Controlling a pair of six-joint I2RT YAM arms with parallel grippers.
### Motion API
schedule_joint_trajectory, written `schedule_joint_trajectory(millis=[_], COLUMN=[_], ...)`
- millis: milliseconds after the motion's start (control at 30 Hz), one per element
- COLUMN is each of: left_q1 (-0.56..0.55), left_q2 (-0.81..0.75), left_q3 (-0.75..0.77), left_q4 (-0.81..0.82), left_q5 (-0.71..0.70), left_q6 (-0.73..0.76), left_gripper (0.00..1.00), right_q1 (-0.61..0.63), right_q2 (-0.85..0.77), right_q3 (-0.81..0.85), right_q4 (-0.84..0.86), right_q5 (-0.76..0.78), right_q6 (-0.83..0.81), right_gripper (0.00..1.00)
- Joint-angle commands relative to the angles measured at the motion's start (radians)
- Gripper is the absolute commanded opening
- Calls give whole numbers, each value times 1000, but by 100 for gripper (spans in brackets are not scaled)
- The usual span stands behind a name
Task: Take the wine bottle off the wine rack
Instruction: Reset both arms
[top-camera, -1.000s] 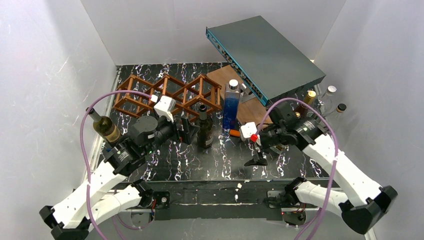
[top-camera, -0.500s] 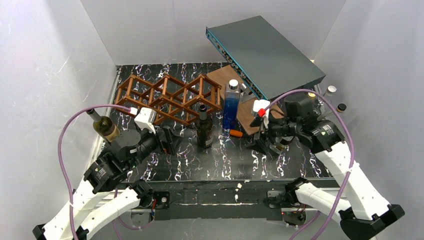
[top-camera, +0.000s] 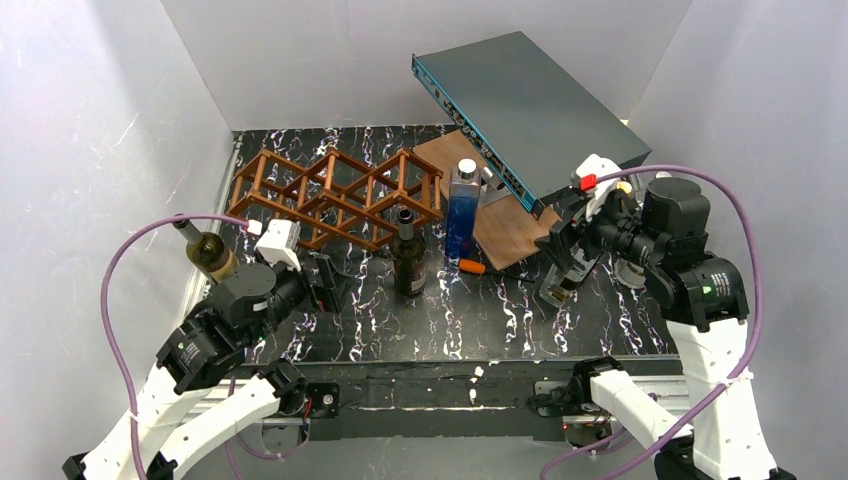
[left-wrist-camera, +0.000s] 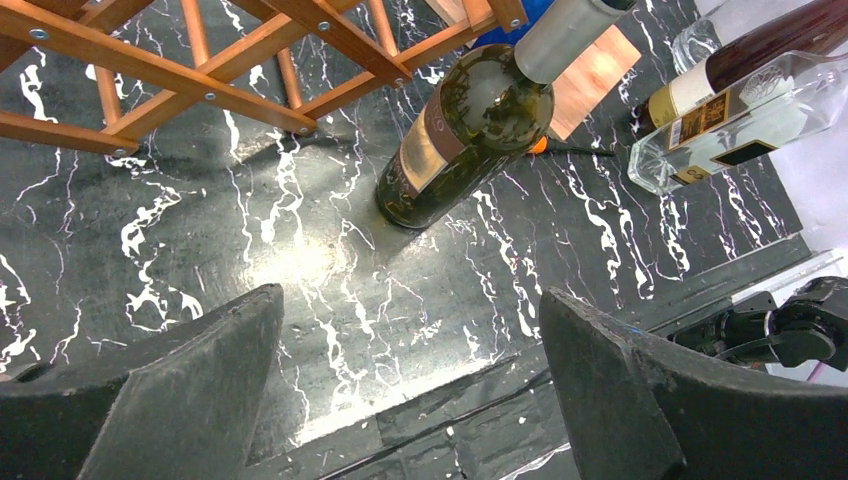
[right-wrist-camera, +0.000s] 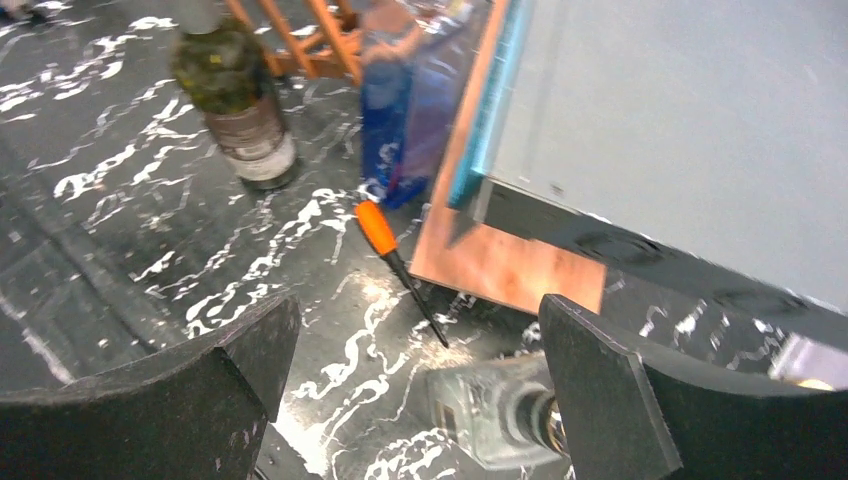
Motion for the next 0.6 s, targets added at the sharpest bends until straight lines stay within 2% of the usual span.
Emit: schedule_joint_trajectory(millis=[0, 267, 567], left_q1=[4, 4, 4], left_q2=[-13, -40, -29], left_q3=[38, 49, 60], left_q4=[-46, -73, -83], left_q5=[-44, -59, -45], left_q6=[-3, -7, 4], left_gripper=[98, 98, 98], right_q1=[-77, -147, -208], right_q2=[-10, -4, -10], right_q3=[34, 51, 66], right_q4=[24, 63, 52], right_q5=[106, 182, 97], right_q6=[41, 74, 58], right_gripper=[98, 98, 98])
